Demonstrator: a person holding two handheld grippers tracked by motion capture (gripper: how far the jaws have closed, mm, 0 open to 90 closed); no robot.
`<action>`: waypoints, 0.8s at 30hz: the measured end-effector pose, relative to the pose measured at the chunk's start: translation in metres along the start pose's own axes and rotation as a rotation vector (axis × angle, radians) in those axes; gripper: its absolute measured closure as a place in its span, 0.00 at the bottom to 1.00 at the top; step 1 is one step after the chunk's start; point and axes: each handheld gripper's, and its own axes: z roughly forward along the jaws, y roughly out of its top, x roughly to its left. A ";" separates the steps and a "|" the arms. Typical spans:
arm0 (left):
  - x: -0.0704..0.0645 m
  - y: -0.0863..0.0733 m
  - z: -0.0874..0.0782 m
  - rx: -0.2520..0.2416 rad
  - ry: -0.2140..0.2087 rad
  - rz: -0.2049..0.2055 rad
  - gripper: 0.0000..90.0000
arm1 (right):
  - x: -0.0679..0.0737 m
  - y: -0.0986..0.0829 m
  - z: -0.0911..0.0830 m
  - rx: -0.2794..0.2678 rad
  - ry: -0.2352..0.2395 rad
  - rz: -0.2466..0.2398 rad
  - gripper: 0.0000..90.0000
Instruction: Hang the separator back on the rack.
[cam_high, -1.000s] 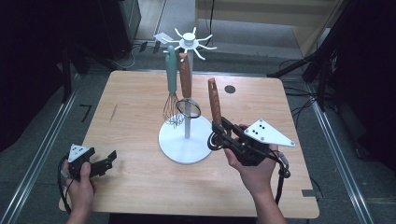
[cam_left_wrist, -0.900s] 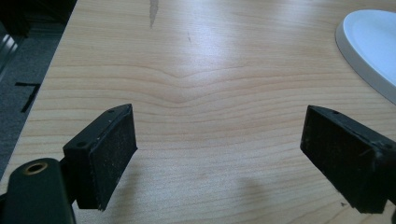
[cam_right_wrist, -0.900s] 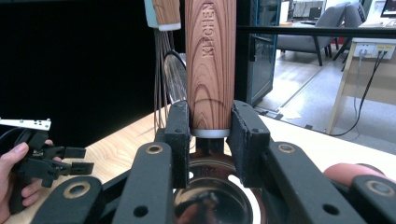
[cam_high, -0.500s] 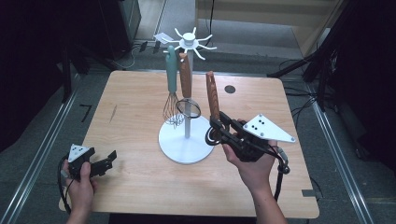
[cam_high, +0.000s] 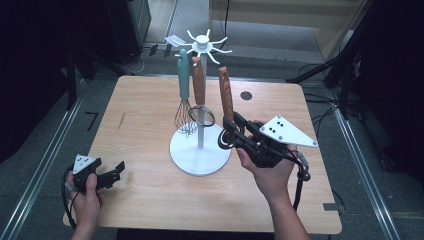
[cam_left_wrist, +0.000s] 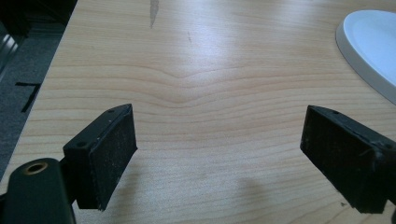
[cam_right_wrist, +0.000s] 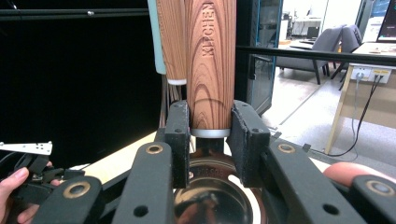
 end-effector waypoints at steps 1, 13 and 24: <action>0.000 0.000 0.000 0.000 0.000 0.000 0.12 | 0.000 0.001 0.001 -0.004 0.002 -0.004 0.80; 0.000 0.000 0.000 -0.001 -0.001 0.002 0.12 | 0.002 0.010 0.002 -0.022 0.000 -0.014 0.80; 0.000 0.000 0.000 0.001 -0.001 0.001 0.12 | 0.002 0.013 0.007 -0.018 0.000 -0.007 0.80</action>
